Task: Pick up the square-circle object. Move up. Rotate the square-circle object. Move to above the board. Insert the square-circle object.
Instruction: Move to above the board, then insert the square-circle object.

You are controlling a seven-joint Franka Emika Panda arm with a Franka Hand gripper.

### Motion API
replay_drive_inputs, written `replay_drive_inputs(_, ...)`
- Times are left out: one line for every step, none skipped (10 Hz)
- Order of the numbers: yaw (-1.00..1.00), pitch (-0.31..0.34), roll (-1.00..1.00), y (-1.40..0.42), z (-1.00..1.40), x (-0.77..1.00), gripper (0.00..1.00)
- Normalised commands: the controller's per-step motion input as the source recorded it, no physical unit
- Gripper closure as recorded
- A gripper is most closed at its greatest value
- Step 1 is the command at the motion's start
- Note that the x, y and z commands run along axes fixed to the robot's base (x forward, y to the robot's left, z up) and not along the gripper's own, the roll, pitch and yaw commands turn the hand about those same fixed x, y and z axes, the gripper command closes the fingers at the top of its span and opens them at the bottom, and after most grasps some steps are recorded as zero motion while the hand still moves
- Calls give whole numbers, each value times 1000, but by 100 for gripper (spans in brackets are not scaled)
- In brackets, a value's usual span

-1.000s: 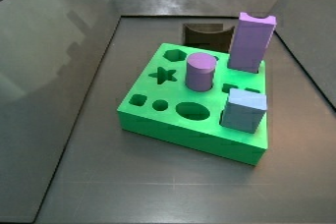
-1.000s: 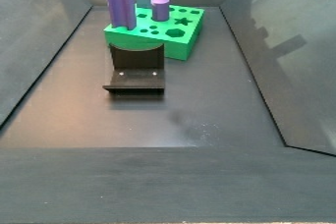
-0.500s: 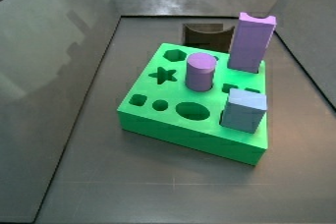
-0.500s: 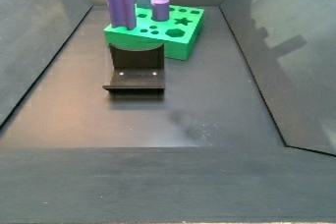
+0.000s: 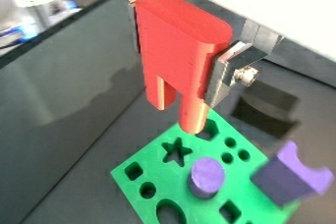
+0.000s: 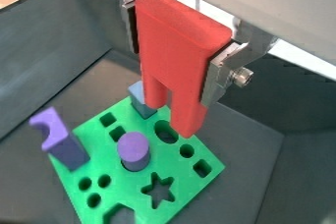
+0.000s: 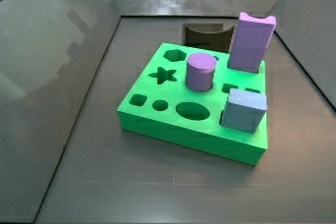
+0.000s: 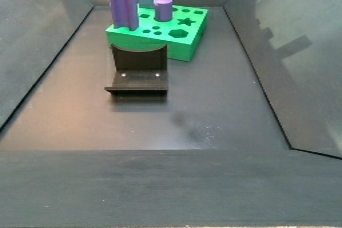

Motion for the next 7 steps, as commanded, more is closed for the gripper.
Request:
replay_drive_inputs(493, 201, 39, -29, 24, 68, 100)
replay_drive_inputs(357, 174, 37, -27, 21, 67, 100)
replay_drive_inputs(-909, -46, 0, -123, -1000, -154, 100)
replay_drive_inputs(-1000, -79, 0, 0, -1000, -86, 100)
replay_drive_inputs(-1000, -61, 0, 0, -963, -49, 100)
replay_drive_inputs(-983, -90, 0, -71, -900, -63, 100)
replay_drive_inputs(-623, 0, 13, -100, -1000, 89, 100)
